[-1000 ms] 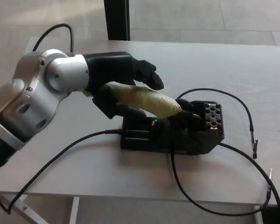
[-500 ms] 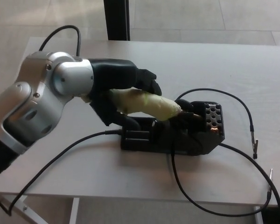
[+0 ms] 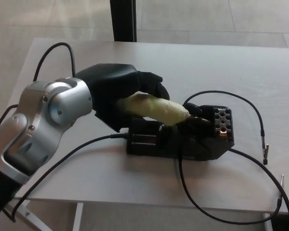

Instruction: Use the left hand of the robot to grab the soldering gun kept on the middle of the table and pull it out of its base and keep it on the left side of the base

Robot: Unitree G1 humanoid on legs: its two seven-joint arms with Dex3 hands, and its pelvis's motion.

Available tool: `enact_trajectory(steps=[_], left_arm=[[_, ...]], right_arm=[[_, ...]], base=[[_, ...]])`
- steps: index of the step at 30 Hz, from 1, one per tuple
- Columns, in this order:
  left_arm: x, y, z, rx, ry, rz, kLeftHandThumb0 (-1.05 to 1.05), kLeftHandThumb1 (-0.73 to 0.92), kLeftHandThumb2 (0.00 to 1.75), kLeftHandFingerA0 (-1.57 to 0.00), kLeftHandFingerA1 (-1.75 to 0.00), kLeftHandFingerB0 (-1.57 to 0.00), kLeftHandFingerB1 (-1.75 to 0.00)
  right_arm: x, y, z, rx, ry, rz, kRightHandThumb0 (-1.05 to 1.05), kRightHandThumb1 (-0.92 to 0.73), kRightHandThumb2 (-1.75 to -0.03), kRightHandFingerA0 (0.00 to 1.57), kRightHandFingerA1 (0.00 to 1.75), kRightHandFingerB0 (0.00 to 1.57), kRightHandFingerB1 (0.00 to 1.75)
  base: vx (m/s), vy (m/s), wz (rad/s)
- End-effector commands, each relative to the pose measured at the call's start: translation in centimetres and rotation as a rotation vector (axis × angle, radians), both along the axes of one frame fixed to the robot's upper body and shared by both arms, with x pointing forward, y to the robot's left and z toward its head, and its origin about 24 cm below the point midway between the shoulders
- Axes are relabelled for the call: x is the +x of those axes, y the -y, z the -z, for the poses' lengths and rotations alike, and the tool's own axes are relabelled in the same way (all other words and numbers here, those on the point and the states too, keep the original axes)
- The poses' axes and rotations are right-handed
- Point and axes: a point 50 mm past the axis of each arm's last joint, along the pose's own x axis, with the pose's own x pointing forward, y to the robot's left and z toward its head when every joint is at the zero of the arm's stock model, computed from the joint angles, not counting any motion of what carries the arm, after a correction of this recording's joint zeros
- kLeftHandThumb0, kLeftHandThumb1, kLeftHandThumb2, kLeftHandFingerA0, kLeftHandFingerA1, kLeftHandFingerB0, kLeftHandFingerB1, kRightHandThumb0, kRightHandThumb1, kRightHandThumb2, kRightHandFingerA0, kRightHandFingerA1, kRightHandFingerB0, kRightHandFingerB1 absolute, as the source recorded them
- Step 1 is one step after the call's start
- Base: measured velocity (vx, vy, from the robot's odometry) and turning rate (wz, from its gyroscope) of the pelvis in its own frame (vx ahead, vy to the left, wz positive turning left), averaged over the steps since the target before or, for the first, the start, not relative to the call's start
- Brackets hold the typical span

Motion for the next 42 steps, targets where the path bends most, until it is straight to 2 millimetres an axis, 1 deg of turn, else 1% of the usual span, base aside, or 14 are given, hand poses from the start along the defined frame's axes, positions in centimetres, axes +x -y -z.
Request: enact_trajectory(steps=[1, 7, 8, 9, 13, 16, 17, 25, 26, 28, 37, 38, 41, 42], left_arm=[[-0.9, -0.2, 1.7, -0.026, 0.093, 0.059, -0.09, 0.55, 1.15, -0.95, -1.67, -0.88, -1.43], [-0.9, -1.1, 1.7, 0.0, 0.107, 0.044, -0.22, 0.65, 0.91, -0.9, -1.75, -0.71, -1.58], [-0.8, -1.4, 1.6, 0.02, 0.097, 0.037, -0.23, 0.67, 0.89, -0.87, -1.75, -0.66, -1.63], [-0.8, -1.6, 1.5, 0.03, 0.093, 0.034, -0.21, 0.65, 0.98, -0.89, -1.75, -0.67, -1.66], [-0.7, -2.9, 0.6, 0.077, 0.1, 0.044, -0.2, 0.59, 1.14, -0.92, -1.75, -0.77, -1.58], [-0.3, -5.0, -1.7, 0.197, 0.184, 0.084, -0.15, 0.58, 1.02, -0.94, -1.75, -0.76, -1.56], [-0.2, -5.4, -2.3, 0.217, 0.196, 0.086, -0.16, 0.59, 1.02, -0.94, -1.75, -0.75, -1.59], [0.8, -6.9, -6.4, 0.352, 0.309, 0.098, -0.12, 0.59, 0.94, -0.91, -1.75, -0.74, -1.53], [0.8, -7.1, -7.0, 0.377, 0.341, 0.109, -0.19, 0.51, 1.02, -1.23, -1.39, -0.95, -1.2], [0.7, -7.3, -7.5, 0.417, 0.354, 0.114, -0.21, 0.5, 1.0, -1.22, -1.37, -0.95, -1.18], [-0.8, -9.3, -5.7, 0.324, 0.297, 0.099, -0.18, 0.49, 1.03, -1.25, -1.4, -0.99, -1.23], [-1.7, -10.2, -3.5, 0.194, 0.212, 0.031, -0.12, 0.58, 1.02, -0.89, -1.72, -0.76, -1.53], [-2.4, -10.4, -2.7, 0.145, 0.199, 0.005, -0.11, 0.58, 1.03, -0.89, -1.72, -0.76, -1.52], [-3.0, -10.4, -1.9, 0.08, 0.163, -0.042, -0.14, 0.6, 1.01, -0.88, -1.71, -0.76, -1.51]], right_arm=[[-0.2, 0.7, -1.1, -0.034, 0.041, 0.001, -1.05, -0.35, -1.31, 1.3, 0.98, 0.58, 1.23], [0.3, 0.7, -1.3, -0.034, 0.054, -0.007, -1.01, -0.37, -1.31, 1.34, 0.96, 0.63, 1.21], [0.5, 0.6, -1.3, -0.041, 0.047, -0.014, -0.96, -0.29, -1.27, 1.37, 0.9, 0.6, 1.33], [0.5, 0.6, -1.2, -0.045, 0.044, -0.016, -0.98, -0.38, -1.3, 1.34, 0.96, 0.64, 1.18], [0.8, 0.8, -1.6, -0.061, 0.045, -0.019, -0.99, -0.37, -1.31, 1.37, 0.94, 0.64, 1.18], [1.1, 0.9, -1.9, -0.079, 0.038, -0.024, -0.92, -0.29, -1.3, 1.44, 0.87, 0.66, 1.32], [1.1, 0.9, -1.9, -0.085, 0.034, -0.025, -0.96, -0.29, -1.25, 1.41, 0.93, 0.72, 1.22], [1.1, 0.9, -1.9, -0.087, 0.04, -0.018, -0.95, -0.28, -1.25, 1.48, 0.85, 0.7, 1.31], [1.0, 0.9, -1.9, -0.087, 0.04, -0.016, -0.93, -0.28, -1.25, 1.5, 0.82, 0.7, 1.3], [1.0, 0.9, -2.0, -0.092, 0.037, -0.023, -0.94, -0.29, -1.25, 1.49, 0.83, 0.69, 1.32], [1.2, 1.0, -2.1, -0.086, 0.044, -0.013, -0.94, -0.28, -1.28, 1.45, 0.86, 0.68, 1.33], [1.2, 0.9, -2.0, -0.083, 0.042, -0.02, -0.94, -0.29, -1.27, 1.44, 0.86, 0.68, 1.32], [1.4, 0.9, -2.1, -0.084, 0.044, -0.025, -0.93, -0.28, -1.27, 1.46, 0.84, 0.68, 1.32], [1.5, 0.8, -2.1, -0.087, 0.041, -0.037, -1.0, -0.39, -1.32, 1.41, 0.93, 0.65, 1.17]], base=[[0.0, 0.0, 0.0], [0.0, 0.0, 0.0], [0.0, 0.0, 0.0], [0.0, 0.0, 0.0], [0.0, 0.0, 0.0], [0.0, 0.0, 0.0], [0.0, 0.0, 0.0], [0.0, 0.0, 0.0], [0.0, 0.0, 0.0], [0.0, 0.0, 0.0], [0.0, 0.0, 0.0], [0.0, 0.0, 0.0], [0.0, 0.0, 0.0], [0.0, 0.0, 0.0]])
